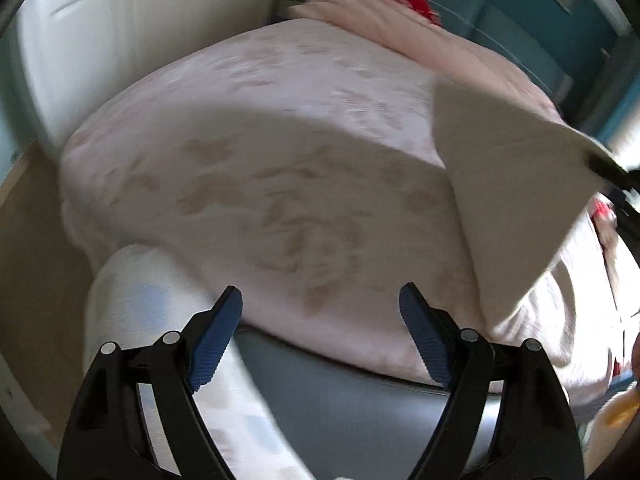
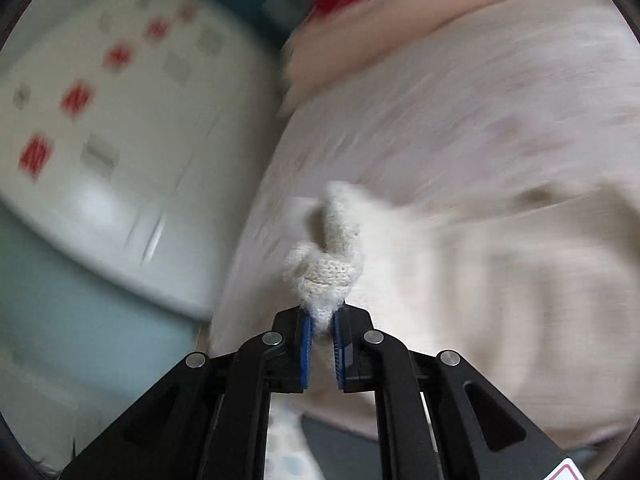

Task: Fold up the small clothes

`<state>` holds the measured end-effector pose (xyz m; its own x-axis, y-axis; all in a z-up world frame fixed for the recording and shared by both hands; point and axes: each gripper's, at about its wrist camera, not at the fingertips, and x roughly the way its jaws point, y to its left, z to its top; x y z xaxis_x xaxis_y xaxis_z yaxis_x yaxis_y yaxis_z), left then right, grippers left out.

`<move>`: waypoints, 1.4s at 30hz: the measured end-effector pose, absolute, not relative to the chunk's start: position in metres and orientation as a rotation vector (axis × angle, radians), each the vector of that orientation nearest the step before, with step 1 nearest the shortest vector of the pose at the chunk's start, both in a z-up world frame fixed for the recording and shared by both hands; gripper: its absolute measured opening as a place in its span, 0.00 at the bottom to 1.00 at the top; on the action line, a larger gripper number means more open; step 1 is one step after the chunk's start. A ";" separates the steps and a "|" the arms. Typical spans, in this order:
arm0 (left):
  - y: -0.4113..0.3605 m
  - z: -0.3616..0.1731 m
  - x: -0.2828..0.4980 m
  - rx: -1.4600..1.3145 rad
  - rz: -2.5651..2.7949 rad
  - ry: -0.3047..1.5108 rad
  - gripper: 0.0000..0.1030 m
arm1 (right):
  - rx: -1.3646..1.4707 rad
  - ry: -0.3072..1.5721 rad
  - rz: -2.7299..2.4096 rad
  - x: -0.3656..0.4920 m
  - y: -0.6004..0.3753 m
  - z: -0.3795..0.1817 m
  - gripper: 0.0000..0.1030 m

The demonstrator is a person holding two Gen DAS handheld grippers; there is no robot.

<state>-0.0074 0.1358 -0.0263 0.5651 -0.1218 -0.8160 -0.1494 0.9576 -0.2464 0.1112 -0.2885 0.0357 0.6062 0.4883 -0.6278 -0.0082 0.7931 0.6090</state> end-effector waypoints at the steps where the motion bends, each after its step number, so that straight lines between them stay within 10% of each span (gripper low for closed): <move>1: 0.124 -0.025 -0.004 -0.285 -0.016 0.976 0.78 | 0.577 0.891 0.216 0.096 -0.321 0.026 0.08; 7: 0.029 -0.033 0.016 -0.195 -0.242 1.046 0.82 | 0.674 1.139 -0.046 0.027 -0.425 -0.115 0.12; 16: -0.089 -0.055 0.033 0.045 -0.433 1.086 0.85 | 0.784 1.015 0.057 0.039 -0.428 -0.108 0.52; 19: -0.104 -0.068 0.039 0.108 -0.420 1.073 0.81 | 0.842 0.980 0.064 0.052 -0.427 -0.104 0.14; 22: -0.111 -0.071 0.045 0.131 -0.464 1.073 0.49 | 0.876 0.836 0.128 0.038 -0.425 -0.068 0.12; 25: -0.109 -0.061 0.039 0.142 -0.478 1.038 0.44 | 0.820 0.803 0.124 0.018 -0.421 -0.053 0.12; 32: -0.103 -0.094 0.040 0.099 -0.455 1.215 0.44 | 0.823 1.007 -0.001 0.011 -0.429 -0.117 0.22; 36: -0.087 -0.062 0.029 0.048 -0.495 1.137 0.67 | 0.680 0.946 -0.142 0.000 -0.437 -0.065 0.40; 40: -0.081 -0.026 0.025 0.017 -0.482 1.028 0.77 | 0.565 0.817 -0.006 0.028 -0.413 -0.008 0.09; 42: -0.085 -0.016 0.027 0.054 -0.427 0.991 0.77 | 0.479 0.804 0.089 0.050 -0.380 0.006 0.09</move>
<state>0.0274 -0.0850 -0.0164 0.4723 -0.3249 -0.8194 0.3731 0.9159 -0.1482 0.0503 -0.3800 0.0060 0.6961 0.2552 -0.6710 0.1024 0.8898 0.4447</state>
